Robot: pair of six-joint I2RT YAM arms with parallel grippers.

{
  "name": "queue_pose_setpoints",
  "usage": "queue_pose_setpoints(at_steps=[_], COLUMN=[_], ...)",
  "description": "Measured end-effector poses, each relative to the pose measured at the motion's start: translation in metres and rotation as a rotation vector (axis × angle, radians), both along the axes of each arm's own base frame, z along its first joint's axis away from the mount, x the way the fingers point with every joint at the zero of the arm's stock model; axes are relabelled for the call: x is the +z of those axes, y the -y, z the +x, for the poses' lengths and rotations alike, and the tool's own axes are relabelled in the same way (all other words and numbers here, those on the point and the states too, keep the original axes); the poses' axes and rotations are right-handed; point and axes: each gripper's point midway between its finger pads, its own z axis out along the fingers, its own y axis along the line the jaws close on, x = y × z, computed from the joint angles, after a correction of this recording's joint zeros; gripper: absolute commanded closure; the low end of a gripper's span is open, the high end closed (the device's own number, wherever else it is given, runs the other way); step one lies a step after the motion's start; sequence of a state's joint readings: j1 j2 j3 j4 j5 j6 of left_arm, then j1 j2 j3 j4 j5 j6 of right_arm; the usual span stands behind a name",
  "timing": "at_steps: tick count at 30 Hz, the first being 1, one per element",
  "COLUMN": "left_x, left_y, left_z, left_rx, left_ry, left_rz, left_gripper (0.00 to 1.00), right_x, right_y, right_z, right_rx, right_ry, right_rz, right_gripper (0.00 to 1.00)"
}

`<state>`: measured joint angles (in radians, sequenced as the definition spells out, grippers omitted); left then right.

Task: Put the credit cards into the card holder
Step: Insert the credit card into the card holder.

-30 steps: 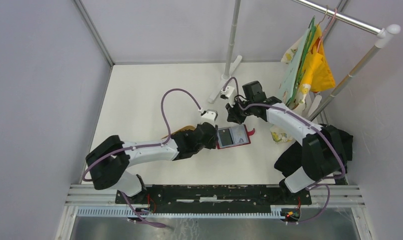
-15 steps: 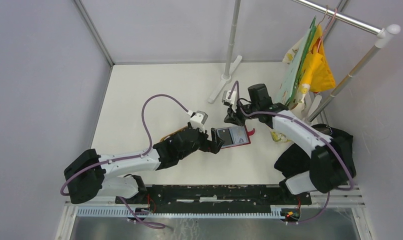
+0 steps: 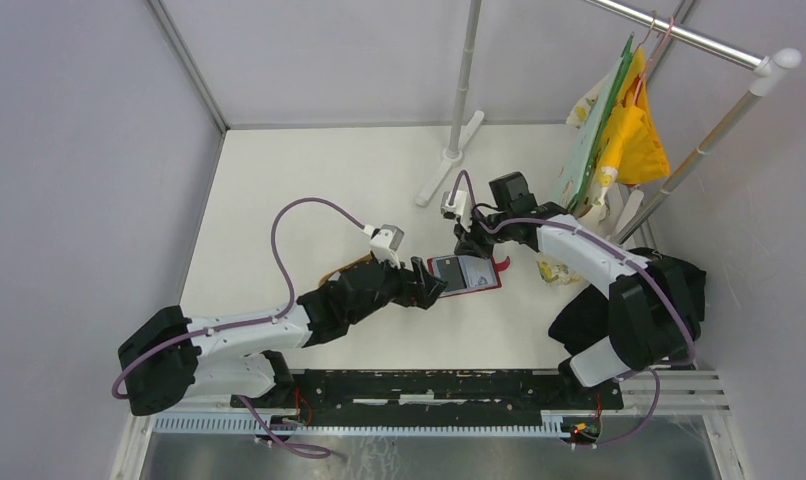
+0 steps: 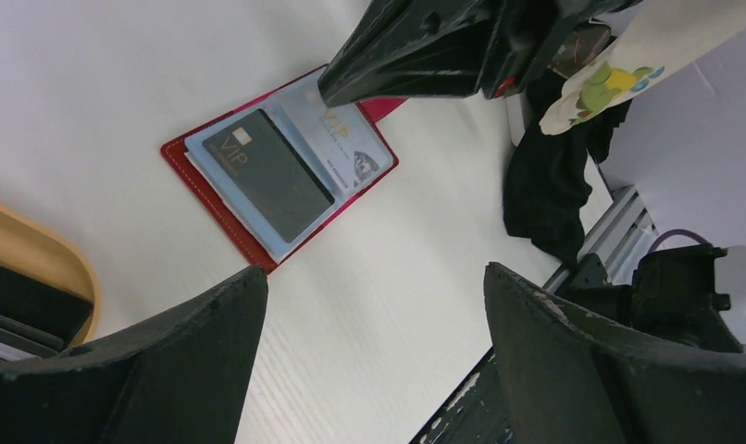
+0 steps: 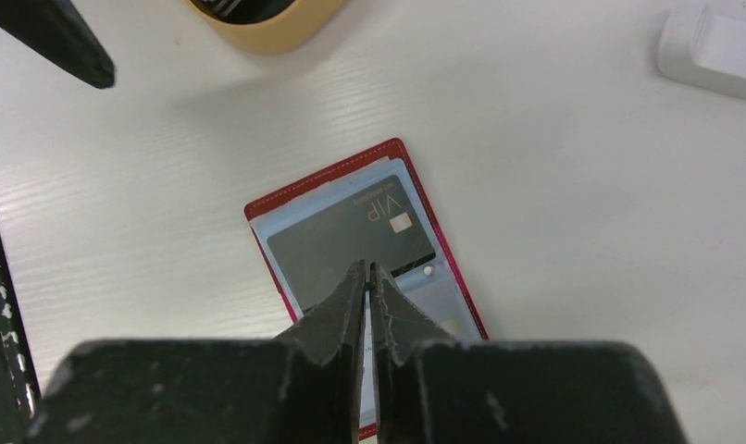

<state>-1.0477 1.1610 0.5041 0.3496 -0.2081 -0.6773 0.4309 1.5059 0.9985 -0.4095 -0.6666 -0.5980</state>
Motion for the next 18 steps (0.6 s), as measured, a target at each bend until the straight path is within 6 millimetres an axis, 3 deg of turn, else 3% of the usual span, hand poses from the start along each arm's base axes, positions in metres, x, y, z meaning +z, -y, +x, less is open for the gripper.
queue_pose_setpoints(at_steps=[6,11,15,18], left_x=[0.021,0.01,-0.006,-0.007], left_y=[0.006,0.003,-0.003,-0.003], left_z=[0.008,0.005,0.0,0.0], left_rx=[0.032,0.045,0.054,0.055], left_ry=[-0.004,-0.048,-0.083,-0.083], left_rz=[-0.019,-0.02,-0.009,-0.018], left_gripper=[0.19,0.21,0.21,0.21], right_x=[-0.021,-0.031,-0.031,-0.03], right_y=[0.006,0.01,0.01,0.011], right_z=[0.004,0.001,-0.001,-0.001], right_rx=[-0.003,0.005,0.018,0.026], right_ry=[-0.053,-0.091,-0.103,-0.1], right_rz=[-0.075,-0.112,-0.121,-0.124], right_gripper=[0.95,0.96,0.96,0.96])
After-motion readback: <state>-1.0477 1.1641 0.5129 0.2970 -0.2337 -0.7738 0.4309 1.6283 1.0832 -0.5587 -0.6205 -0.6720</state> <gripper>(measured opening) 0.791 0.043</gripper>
